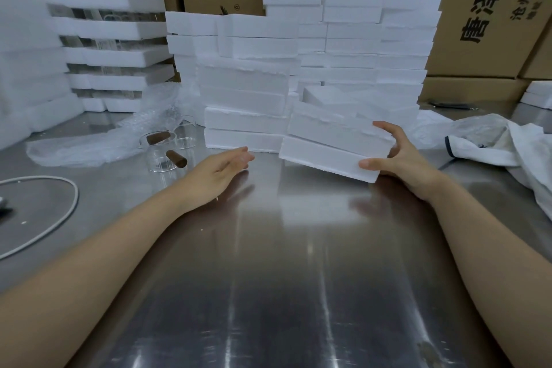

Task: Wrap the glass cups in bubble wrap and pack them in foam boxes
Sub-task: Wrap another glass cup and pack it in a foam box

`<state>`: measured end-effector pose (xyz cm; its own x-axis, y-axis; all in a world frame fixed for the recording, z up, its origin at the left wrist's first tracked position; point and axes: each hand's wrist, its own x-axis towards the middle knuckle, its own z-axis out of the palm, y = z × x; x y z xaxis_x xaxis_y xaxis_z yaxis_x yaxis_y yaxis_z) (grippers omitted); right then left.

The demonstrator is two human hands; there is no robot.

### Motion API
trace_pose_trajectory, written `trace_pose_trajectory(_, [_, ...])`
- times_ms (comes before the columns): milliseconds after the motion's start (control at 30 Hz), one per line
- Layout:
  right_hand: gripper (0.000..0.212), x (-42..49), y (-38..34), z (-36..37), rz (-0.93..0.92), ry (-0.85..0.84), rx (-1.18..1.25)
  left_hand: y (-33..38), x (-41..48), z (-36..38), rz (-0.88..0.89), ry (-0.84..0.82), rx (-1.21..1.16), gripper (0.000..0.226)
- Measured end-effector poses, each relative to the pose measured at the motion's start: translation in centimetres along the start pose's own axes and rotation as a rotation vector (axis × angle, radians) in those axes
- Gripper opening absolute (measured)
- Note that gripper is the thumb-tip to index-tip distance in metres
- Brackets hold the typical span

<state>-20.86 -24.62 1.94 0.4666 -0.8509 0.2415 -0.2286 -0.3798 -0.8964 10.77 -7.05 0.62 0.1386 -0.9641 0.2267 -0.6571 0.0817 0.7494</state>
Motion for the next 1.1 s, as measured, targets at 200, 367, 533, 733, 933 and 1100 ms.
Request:
trace_pose_trajectory(200, [0.088,0.4,0.4,-0.2,0.046,-0.006,0.254,0.0,0.0,0.1,0.02,0.009,0.024,0.039])
trace_pose_trajectory(367, [0.087,0.4,0.3,-0.3,0.059,0.115,0.362,-0.2,0.2,0.2,0.02,0.017,0.058,0.039])
trace_pose_trajectory(533, [0.088,0.9,0.1,2.6,0.042,0.287,-0.068,-0.1,0.1,0.2,0.024,0.022,0.078,0.04])
trace_pose_trajectory(733, [0.087,1.3,-0.5,5.2,0.056,0.371,-0.282,0.3,-0.1,0.3,0.03,0.013,0.085,0.054])
trace_pose_trajectory(933, [0.099,1.1,-0.2,3.8,0.009,0.171,-0.33,0.1,0.0,0.4,0.056,0.01,0.129,0.039])
trace_pose_trajectory(1100, [0.101,0.9,-0.2,4.6,-0.023,0.268,-0.38,-0.1,0.1,0.4,0.101,0.004,0.168,0.037])
